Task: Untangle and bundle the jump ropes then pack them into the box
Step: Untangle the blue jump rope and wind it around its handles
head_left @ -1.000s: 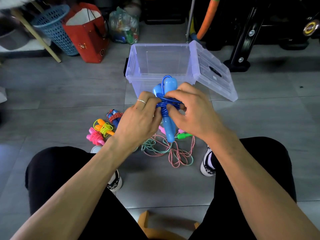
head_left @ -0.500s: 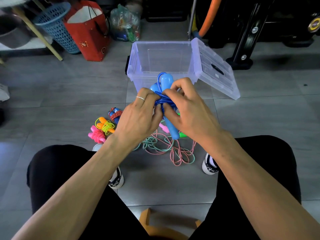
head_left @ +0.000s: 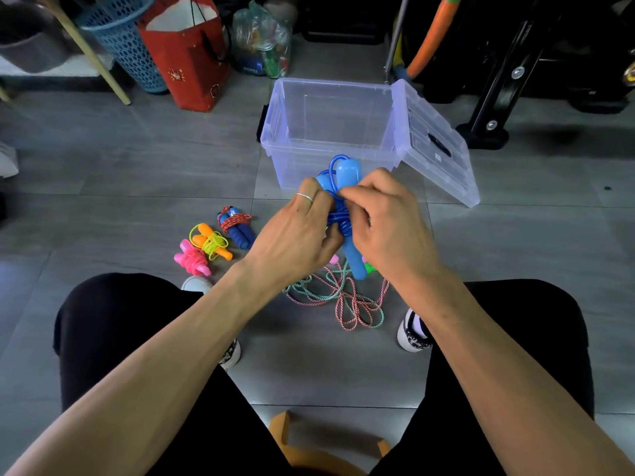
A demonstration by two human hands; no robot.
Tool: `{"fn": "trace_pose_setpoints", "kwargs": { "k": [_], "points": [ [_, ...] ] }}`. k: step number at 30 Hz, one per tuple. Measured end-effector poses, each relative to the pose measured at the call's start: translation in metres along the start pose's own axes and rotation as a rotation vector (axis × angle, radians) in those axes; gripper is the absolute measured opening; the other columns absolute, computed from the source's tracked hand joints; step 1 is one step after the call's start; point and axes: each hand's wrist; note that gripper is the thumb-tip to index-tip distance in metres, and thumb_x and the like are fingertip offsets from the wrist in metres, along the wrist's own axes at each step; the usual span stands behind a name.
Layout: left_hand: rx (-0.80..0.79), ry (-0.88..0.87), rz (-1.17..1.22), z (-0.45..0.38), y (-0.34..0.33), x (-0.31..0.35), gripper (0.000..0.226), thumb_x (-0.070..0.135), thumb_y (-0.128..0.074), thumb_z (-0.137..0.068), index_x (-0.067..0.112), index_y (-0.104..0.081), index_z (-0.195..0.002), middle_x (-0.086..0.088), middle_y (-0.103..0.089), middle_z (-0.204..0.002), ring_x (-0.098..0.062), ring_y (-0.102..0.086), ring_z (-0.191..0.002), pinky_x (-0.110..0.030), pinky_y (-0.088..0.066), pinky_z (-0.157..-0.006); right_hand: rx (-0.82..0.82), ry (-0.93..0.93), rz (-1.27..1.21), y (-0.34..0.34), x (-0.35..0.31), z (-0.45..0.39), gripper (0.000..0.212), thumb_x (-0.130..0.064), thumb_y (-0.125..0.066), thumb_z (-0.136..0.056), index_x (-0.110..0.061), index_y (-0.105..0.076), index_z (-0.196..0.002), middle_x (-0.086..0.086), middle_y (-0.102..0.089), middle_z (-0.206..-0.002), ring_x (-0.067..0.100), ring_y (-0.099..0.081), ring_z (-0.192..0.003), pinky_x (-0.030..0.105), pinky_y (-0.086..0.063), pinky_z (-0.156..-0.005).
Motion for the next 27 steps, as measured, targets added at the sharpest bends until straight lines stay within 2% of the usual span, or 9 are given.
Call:
{"fn": "trace_pose_setpoints", "kwargs": {
  "k": [3,5,7,12,16,19,22,27],
  "points": [
    [0.017,-0.032,-0.053,0.006,0.001,-0.004,0.024,0.020,-0.047,-0.085,-0.002,-0.057,-0.085,-0.017,-0.052,-0.085,-0.026,-0.039,-0.048,-0.034,-0.038,-0.038,-0.052,0.042,0.086,0.000,0.000,0.003,0.021,-0.003,-0.047,-0.084,-0.001,-0.067,-0.084,0.009,-0.053,-0.086,0.024,-0.051,-0.064,0.033,-0.041,-0.054],
    [0.034,-0.055,-0.073,0.010,0.001,-0.005,0.025,0.020,-0.047,-0.087,-0.002,-0.059,-0.086,-0.018,-0.054,-0.085,-0.029,-0.045,-0.048,-0.034,-0.041,-0.036,-0.079,0.064,0.096,0.001,-0.002,0.006,0.027,-0.009,-0.041,-0.085,-0.001,-0.068,-0.089,0.010,-0.055,-0.089,0.026,-0.054,-0.069,0.031,-0.043,-0.059],
    [0.052,-0.055,-0.072,0.013,0.001,-0.007,0.027,0.020,-0.046,-0.088,-0.003,-0.060,-0.089,-0.018,-0.057,-0.088,-0.030,-0.050,-0.050,-0.037,-0.044,-0.037,-0.118,0.088,0.074,0.001,-0.003,0.008,0.033,-0.016,-0.037,-0.084,0.000,-0.066,-0.088,0.010,-0.054,-0.092,0.026,-0.053,-0.075,0.035,-0.047,-0.064],
    [0.130,-0.082,-0.050,0.016,0.008,-0.008,0.025,0.016,-0.049,-0.089,-0.004,-0.063,-0.094,-0.019,-0.061,-0.092,-0.034,-0.059,-0.059,-0.039,-0.049,-0.042,-0.140,0.090,0.039,0.000,-0.007,0.009,0.019,-0.021,-0.055,-0.083,-0.002,-0.061,-0.086,0.008,-0.050,-0.096,0.017,-0.040,-0.074,0.040,-0.047,-0.058],
    [0.168,-0.062,-0.043,0.012,0.014,-0.005,0.023,0.015,-0.051,-0.089,-0.002,-0.064,-0.094,-0.017,-0.061,-0.092,-0.032,-0.058,-0.056,-0.037,-0.046,-0.040,-0.082,0.152,0.057,-0.001,-0.006,0.010,0.018,-0.014,-0.053,-0.091,0.001,-0.062,-0.088,0.013,-0.051,-0.097,0.017,-0.035,-0.072,0.040,-0.046,-0.060],
    [0.138,0.001,0.012,0.010,0.012,-0.005,0.024,0.019,-0.050,-0.089,-0.001,-0.064,-0.094,-0.016,-0.059,-0.093,-0.035,-0.056,-0.057,-0.041,-0.047,-0.043,-0.067,0.101,0.057,-0.004,-0.005,0.010,0.017,-0.015,-0.053,-0.093,-0.001,-0.062,-0.088,0.012,-0.051,-0.098,0.017,-0.039,-0.069,0.036,-0.045,-0.061],
    [0.090,-0.014,0.007,0.010,0.004,-0.007,0.023,0.020,-0.049,-0.090,0.000,-0.061,-0.090,-0.016,-0.056,-0.090,-0.035,-0.052,-0.054,-0.042,-0.045,-0.039,-0.091,0.032,-0.036,-0.005,0.000,0.008,0.026,-0.020,-0.051,-0.095,-0.002,-0.065,-0.084,0.007,-0.051,-0.094,0.019,-0.050,-0.067,0.035,-0.047,-0.067],
    [0.051,-0.044,0.021,0.007,-0.004,-0.007,0.022,0.019,-0.053,-0.088,-0.001,-0.061,-0.095,-0.017,-0.056,-0.094,-0.034,-0.053,-0.054,-0.040,-0.046,-0.040,0.015,-0.189,-0.181,0.002,0.002,0.005,0.014,-0.008,-0.062,-0.087,-0.010,-0.076,-0.092,0.006,-0.063,-0.089,0.015,-0.062,-0.068,0.033,-0.054,-0.061]
  ]
}}
Point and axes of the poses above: each hand's wrist, its own z-axis away from the middle knuckle, its own y-axis out of the back of the hand, x = y × z
